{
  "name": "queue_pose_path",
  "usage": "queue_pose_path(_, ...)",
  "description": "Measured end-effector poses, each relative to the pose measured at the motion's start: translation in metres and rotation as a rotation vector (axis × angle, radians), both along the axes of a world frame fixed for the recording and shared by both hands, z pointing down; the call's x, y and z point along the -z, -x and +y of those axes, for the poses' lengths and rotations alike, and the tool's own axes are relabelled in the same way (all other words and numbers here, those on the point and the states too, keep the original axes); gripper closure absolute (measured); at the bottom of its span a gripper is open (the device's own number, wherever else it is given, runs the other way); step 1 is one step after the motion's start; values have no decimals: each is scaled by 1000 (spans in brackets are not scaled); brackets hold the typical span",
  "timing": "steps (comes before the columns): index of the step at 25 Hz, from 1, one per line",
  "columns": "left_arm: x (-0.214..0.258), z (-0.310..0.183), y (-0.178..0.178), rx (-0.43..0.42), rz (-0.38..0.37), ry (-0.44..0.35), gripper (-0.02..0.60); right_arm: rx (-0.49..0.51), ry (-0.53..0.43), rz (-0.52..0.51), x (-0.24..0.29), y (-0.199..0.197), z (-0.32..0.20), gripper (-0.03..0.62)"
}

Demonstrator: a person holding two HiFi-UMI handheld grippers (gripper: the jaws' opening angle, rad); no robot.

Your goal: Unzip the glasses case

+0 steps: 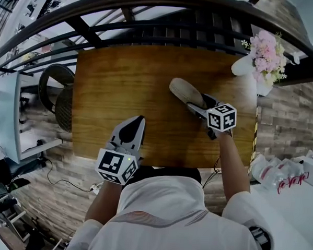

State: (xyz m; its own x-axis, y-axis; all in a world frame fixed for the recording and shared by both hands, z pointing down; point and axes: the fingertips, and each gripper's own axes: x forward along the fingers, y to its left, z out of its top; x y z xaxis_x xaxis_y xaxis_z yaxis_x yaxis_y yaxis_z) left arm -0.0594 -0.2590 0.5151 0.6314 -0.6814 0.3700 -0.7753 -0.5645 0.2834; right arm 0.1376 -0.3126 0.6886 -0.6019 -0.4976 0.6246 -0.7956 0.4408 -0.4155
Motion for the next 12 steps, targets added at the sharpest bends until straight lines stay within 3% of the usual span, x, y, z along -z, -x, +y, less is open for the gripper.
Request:
queue_pose_path(4, 6, -1, -4, -23, 22, -5, 564, -132, 32, -232, 33, 10, 18, 189)
queue_pose_path(12, 36, -7, -6, -70, 131, -49, 563, -227, -96, -609, 164, 27, 47, 189)
